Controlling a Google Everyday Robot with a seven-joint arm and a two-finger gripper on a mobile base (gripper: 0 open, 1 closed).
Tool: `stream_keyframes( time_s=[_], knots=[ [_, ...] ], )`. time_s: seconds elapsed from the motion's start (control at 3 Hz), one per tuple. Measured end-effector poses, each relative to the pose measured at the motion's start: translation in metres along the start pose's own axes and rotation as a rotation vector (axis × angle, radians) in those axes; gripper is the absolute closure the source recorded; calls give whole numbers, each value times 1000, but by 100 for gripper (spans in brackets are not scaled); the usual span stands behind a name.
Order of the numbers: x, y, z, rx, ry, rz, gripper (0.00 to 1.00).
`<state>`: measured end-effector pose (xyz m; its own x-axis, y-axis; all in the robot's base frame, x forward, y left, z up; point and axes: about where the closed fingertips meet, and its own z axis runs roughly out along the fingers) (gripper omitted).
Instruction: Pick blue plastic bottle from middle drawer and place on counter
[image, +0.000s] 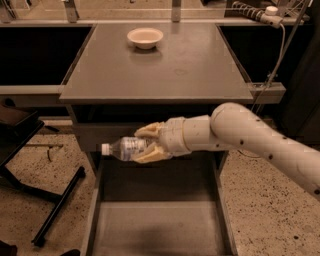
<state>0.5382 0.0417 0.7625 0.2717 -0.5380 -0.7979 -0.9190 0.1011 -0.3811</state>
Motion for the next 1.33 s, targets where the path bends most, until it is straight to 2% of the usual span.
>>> stream_keyframes(
  time_s=[0.33, 0.67, 1.0, 1.33],
  knots=[
    [-80, -45, -49, 0, -36, -71, 100],
    [-133, -86, -67, -21, -45, -138, 100],
    [-157, -143, -58, 14, -40, -243, 100],
    [-160, -216, -31, 99, 39, -345, 100]
  ],
)
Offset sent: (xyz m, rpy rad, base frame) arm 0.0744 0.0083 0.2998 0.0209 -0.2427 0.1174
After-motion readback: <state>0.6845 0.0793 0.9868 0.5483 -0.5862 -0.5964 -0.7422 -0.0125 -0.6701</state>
